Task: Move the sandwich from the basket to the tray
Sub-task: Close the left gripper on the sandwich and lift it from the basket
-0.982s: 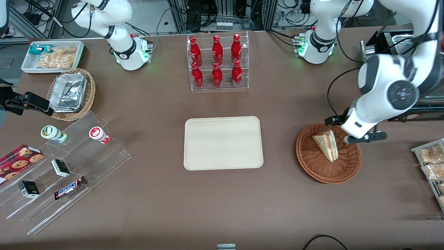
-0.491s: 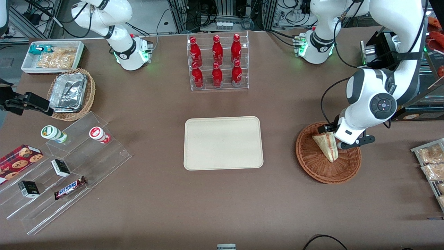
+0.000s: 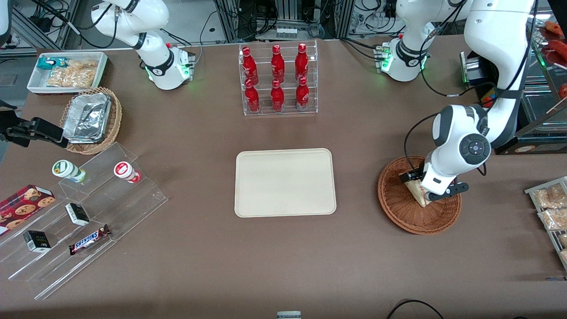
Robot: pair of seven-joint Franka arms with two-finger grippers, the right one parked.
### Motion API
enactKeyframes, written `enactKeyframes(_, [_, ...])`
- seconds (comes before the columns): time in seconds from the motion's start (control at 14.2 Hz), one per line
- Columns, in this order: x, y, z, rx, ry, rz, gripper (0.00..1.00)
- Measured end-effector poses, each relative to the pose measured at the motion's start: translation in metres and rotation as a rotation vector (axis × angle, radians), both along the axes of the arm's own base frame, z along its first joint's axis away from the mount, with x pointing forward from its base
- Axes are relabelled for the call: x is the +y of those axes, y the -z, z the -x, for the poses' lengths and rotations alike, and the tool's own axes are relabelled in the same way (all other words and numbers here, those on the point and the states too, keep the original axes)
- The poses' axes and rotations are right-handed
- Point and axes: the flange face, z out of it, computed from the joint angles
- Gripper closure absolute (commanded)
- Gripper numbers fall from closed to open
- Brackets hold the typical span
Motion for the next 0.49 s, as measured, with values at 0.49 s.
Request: enactKeyframes(0.49, [0.0089,0.0091,-0.0002,0.013,-0.021,-0.006,0.95])
